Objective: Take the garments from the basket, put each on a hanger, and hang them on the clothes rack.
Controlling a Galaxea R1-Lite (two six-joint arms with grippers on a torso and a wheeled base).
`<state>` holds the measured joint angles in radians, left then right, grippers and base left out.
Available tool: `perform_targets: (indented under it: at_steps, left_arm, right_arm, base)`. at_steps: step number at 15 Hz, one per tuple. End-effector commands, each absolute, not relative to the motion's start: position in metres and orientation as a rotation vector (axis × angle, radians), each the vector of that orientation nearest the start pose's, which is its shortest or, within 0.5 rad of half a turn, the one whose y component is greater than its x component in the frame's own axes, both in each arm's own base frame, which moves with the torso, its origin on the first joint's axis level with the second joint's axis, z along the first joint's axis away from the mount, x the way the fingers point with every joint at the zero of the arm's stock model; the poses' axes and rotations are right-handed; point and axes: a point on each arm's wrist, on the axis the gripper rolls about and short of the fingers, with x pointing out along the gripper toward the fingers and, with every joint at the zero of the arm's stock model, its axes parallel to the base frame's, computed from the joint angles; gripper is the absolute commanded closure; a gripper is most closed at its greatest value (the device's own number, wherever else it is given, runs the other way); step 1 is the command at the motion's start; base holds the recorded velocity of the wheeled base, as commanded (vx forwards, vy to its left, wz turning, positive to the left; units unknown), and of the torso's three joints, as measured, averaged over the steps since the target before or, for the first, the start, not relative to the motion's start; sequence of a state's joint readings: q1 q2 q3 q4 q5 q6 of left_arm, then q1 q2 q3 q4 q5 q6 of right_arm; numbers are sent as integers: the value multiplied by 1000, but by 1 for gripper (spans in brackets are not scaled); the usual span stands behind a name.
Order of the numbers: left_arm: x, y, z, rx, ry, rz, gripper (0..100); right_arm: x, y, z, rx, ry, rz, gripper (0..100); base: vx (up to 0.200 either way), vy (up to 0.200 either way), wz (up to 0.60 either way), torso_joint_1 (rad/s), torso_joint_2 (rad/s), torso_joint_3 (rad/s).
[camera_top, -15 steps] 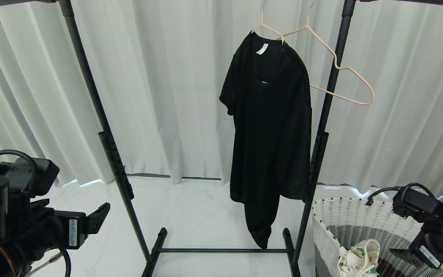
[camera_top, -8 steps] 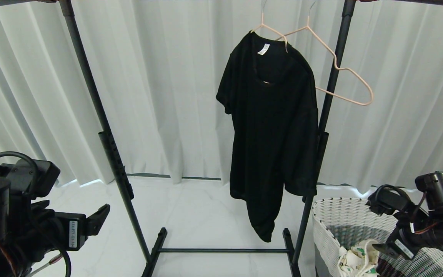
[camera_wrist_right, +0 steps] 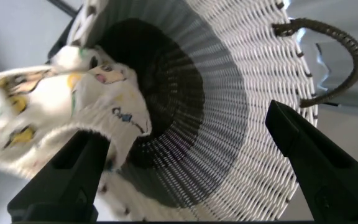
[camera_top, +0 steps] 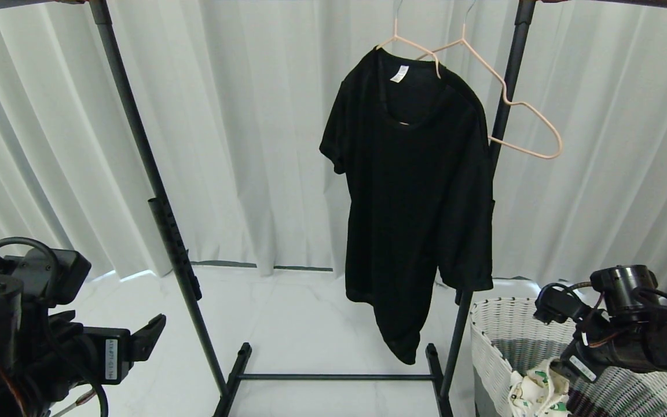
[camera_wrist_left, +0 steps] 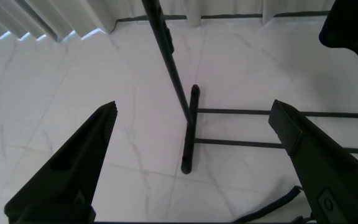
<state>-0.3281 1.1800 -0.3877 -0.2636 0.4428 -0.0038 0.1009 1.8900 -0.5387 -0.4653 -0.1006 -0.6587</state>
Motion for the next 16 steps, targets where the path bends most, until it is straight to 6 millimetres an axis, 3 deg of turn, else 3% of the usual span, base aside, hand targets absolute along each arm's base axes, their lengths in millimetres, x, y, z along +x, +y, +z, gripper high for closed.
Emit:
perform_targets:
  at_steps: [1, 2, 3, 5, 8, 11, 13, 16]
  left_arm:
    - [144, -39, 155, 195, 490, 113, 0]
    - [144, -39, 155, 195, 490, 113, 0]
    - [144, -39, 155, 195, 490, 113, 0]
    - [144, -39, 155, 196, 490, 113, 0]
    - [144, -39, 153, 203, 499, 115, 0]
    - [144, -39, 156, 205, 488, 125, 0]
    - [143, -38, 158, 203, 475, 126, 0]
    - [138, -37, 165, 185, 430, 125, 0]
  right_arm:
    - [272, 25, 39, -706, 892, 304, 0]
    - [272, 25, 39, -706, 892, 304, 0]
    - [272, 25, 39, -713, 887, 306, 100]
    - [271, 27, 50, -724, 844, 304, 100]
    - [253, 38, 74, -718, 800, 341, 100]
    - [220, 66, 130, -624, 730, 388, 100]
    - [202, 68, 158, -626, 702, 411, 100]
    - [186, 64, 186, -619, 642, 404, 100]
  base:
    - [0, 0, 0, 0, 0, 0]
    - [0, 0, 0, 0, 0, 0]
    - [0, 0, 0, 0, 0, 0]
    - [0, 0, 0, 0, 0, 0]
    - [0, 0, 0, 0, 0, 0]
    - [0, 0, 0, 0, 0, 0]
    - [-100, 0, 0, 4, 1, -1]
    - [-200, 0, 0, 4, 1, 2]
